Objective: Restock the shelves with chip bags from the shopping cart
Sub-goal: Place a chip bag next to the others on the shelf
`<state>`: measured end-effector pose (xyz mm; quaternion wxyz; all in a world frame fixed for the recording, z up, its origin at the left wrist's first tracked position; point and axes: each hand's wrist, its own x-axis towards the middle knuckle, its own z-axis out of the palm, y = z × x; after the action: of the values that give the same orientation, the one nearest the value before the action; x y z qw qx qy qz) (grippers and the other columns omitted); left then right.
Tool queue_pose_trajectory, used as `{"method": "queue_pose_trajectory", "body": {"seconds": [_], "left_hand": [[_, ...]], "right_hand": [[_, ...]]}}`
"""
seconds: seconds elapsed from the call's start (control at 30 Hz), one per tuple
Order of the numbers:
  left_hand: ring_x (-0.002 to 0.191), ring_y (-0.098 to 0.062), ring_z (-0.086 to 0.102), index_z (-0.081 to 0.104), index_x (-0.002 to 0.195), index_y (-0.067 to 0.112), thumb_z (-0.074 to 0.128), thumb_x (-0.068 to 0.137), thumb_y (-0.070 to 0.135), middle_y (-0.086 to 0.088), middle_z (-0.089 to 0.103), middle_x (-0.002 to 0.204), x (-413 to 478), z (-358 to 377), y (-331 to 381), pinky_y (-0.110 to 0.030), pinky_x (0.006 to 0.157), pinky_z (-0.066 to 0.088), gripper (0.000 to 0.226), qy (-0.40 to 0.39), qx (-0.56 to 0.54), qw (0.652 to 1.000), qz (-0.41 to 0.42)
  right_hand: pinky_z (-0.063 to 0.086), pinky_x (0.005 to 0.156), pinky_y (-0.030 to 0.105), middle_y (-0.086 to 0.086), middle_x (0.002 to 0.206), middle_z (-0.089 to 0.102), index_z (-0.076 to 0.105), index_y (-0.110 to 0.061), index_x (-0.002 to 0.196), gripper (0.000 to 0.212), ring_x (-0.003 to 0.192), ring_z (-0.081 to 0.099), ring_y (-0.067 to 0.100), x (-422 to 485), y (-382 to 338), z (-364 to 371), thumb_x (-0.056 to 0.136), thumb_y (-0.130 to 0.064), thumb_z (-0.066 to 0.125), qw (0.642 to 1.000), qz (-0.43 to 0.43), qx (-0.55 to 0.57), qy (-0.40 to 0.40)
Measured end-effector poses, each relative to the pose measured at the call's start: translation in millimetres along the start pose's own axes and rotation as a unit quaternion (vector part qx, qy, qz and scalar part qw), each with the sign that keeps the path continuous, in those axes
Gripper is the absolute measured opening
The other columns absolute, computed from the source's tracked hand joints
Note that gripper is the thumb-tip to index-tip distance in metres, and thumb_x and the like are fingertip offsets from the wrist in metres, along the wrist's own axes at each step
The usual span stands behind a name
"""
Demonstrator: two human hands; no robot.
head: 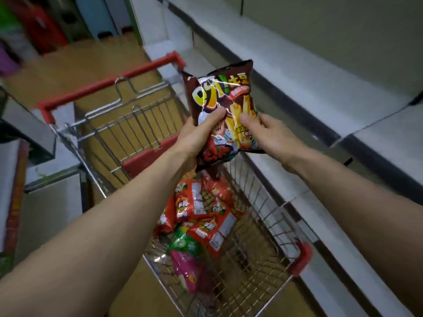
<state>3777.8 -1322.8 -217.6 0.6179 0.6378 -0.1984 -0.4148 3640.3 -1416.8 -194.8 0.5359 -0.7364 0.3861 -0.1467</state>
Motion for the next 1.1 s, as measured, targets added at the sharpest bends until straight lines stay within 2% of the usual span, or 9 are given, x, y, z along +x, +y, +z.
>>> {"method": "queue_pose_trajectory", "body": {"seconds": [0.1,0.2,0.3,0.4,0.47,0.67,0.77,0.87,1.1], "left_hand": [[0.094,-0.024,0.072,0.06,0.119,0.022,0.078,0.078,0.038,-0.004,0.074,0.104,-16.8,37.2,42.6,-0.041,0.086,0.056,0.048,-0.043,0.005,0.997,0.062],[0.092,-0.021,0.072,0.058,0.12,0.021,0.076,0.08,0.034,-0.003,0.074,0.104,-37.4,77.5,86.9,-0.037,0.081,0.058,0.046,-0.085,0.02,0.989,0.118],[0.091,-0.02,0.072,0.056,0.123,0.02,0.073,0.081,0.033,-0.002,0.074,0.105,-60.4,117.5,125.3,-0.033,0.077,0.059,0.048,-0.129,0.032,0.978,0.161],[0.091,-0.02,0.073,0.057,0.122,0.019,0.075,0.073,0.037,-0.002,0.074,0.103,-85.2,156.0,156.9,-0.035,0.079,0.058,0.055,-0.166,0.032,0.965,0.2],[0.091,-0.02,0.073,0.056,0.122,0.019,0.075,0.069,0.042,-0.001,0.074,0.103,-103.1,182.3,175.8,-0.038,0.081,0.058,0.062,-0.192,0.043,0.957,0.214],[0.09,-0.021,0.073,0.056,0.119,0.02,0.073,0.076,0.037,-0.001,0.075,0.1,-157.5,263.5,223.8,-0.037,0.079,0.059,0.049,-0.268,0.052,0.927,0.257],[0.086,-0.022,0.073,0.059,0.114,0.017,0.07,0.082,0.035,-0.003,0.076,0.095,-183.6,305.0,242.1,-0.033,0.07,0.06,0.038,-0.313,0.071,0.915,0.244],[0.088,-0.027,0.073,0.057,0.122,0.01,0.073,0.083,0.037,-0.01,0.074,0.101,-207.6,347.9,254.2,-0.037,0.072,0.06,0.05,-0.338,0.081,0.909,0.23],[0.08,-0.022,0.074,0.061,0.11,0.013,0.071,0.085,0.039,-0.008,0.075,0.096,-245.3,426.1,265.4,-0.033,0.067,0.06,0.038,-0.401,0.115,0.88,0.226]], "right_hand": [[0.053,0.085,0.029,-0.001,0.114,0.067,0.057,-0.018,0.123,0.046,0.097,0.066,0.013,-30.8,-31.5,-46.4,0.093,-0.052,0.053,0.999,-0.036,0.001,0.04],[0.053,0.075,0.022,-0.003,0.106,0.068,0.056,-0.02,0.114,0.032,0.089,0.066,0.008,-61.8,-57.0,-93.8,0.094,-0.045,0.055,0.994,-0.071,0.006,0.077],[0.053,0.09,0.033,-0.003,0.108,0.066,0.053,-0.026,0.109,0.024,0.097,0.065,0.014,-93.6,-78.4,-139.7,0.093,-0.045,0.057,0.987,-0.104,0.006,0.123],[0.05,0.068,0.008,-0.007,0.105,0.062,0.046,-0.024,0.126,0.038,0.089,0.062,0.001,-130.1,-97.7,-181.5,0.095,-0.042,0.057,0.975,-0.145,-0.005,0.168],[0.043,0.054,0.0,-0.011,0.101,0.06,0.043,-0.024,0.128,0.038,0.082,0.058,-0.007,-155.2,-106.3,-208.5,0.096,-0.038,0.057,0.968,-0.163,-0.01,0.191],[0.047,0.073,0.019,-0.008,0.115,0.063,0.049,-0.026,0.13,0.044,0.101,0.062,0.007,-231.4,-126.4,-279.9,0.093,-0.049,0.056,0.935,-0.18,-0.053,0.302],[0.049,0.074,0.025,-0.007,0.111,0.064,0.051,-0.025,0.124,0.04,0.097,0.062,0.007,-268.2,-129.0,-313.3,0.093,-0.05,0.054,0.926,-0.161,-0.064,0.335],[0.047,0.07,0.025,-0.007,0.1,0.064,0.058,-0.022,0.114,0.038,0.088,0.06,0.005,-300.3,-125.7,-346.0,0.092,-0.053,0.053,0.903,-0.139,-0.093,0.396],[0.052,0.09,0.041,-0.002,0.104,0.068,0.062,-0.019,0.111,0.049,0.096,0.065,0.018,-351.5,-114.2,-395.2,0.088,-0.062,0.052,0.873,-0.08,-0.076,0.475]]}}
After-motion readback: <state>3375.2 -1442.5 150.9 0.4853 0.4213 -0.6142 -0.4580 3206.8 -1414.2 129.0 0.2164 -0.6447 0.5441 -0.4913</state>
